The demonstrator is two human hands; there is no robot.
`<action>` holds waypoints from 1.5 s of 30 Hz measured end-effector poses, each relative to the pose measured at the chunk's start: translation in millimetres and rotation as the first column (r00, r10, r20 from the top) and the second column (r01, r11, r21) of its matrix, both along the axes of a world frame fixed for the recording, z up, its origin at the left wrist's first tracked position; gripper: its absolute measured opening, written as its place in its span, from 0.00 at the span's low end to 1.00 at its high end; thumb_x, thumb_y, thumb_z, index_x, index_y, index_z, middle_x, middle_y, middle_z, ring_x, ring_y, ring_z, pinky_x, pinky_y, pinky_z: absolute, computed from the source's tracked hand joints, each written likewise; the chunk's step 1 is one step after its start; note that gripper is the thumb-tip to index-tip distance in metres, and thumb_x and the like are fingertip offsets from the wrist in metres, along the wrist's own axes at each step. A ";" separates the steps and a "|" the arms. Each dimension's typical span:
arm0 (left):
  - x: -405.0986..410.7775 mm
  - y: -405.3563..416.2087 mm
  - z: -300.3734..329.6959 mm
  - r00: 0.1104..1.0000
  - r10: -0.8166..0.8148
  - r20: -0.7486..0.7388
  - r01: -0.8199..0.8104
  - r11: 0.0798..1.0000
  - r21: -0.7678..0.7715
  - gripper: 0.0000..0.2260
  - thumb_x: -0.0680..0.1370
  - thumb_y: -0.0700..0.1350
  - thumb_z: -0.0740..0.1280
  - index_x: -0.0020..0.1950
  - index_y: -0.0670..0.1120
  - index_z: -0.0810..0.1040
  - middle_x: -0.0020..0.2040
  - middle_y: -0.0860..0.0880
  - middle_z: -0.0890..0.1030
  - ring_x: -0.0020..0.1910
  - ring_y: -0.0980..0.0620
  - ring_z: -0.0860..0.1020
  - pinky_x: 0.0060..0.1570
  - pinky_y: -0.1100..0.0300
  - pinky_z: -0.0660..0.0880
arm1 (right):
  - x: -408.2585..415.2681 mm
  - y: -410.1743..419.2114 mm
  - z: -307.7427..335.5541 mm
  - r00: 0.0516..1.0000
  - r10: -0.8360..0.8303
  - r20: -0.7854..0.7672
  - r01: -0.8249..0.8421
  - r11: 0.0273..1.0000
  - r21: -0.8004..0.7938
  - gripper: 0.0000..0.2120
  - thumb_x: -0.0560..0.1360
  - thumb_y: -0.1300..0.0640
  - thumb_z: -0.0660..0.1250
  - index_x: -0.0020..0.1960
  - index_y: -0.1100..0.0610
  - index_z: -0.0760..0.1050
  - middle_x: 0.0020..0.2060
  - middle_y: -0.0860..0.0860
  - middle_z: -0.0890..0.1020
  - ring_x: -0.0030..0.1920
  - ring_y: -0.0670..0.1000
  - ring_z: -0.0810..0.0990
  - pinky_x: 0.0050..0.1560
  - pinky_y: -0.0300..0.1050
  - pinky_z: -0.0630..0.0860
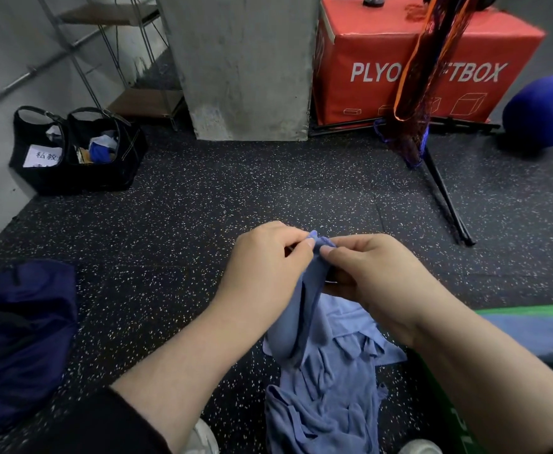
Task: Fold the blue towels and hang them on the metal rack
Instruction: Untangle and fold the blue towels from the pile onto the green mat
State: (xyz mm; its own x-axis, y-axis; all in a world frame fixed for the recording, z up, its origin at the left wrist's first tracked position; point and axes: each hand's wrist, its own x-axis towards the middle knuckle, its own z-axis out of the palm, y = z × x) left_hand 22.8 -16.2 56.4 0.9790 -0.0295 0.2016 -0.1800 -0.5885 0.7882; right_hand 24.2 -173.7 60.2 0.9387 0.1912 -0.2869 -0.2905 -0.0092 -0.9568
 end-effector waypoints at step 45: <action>-3.1 30.7 -1.4 0.932 -0.209 -0.297 0.264 0.952 0.156 0.17 0.79 0.49 0.71 0.34 0.48 0.68 0.27 0.55 0.67 0.28 0.57 0.63 0.30 0.59 0.59 | 0.3 -42.5 31.2 0.882 0.237 0.407 0.152 0.674 -0.723 0.05 0.80 0.53 0.67 0.45 0.48 0.76 0.34 0.46 0.81 0.29 0.41 0.72 0.32 0.39 0.67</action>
State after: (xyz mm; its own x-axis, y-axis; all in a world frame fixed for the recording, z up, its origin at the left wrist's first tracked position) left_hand 19.8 14.6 55.0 0.9548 -0.2781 -0.1052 -0.1259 -0.6987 0.7042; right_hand 24.4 -216.2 91.4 0.9850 0.1507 0.0836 0.1687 -0.7444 -0.6460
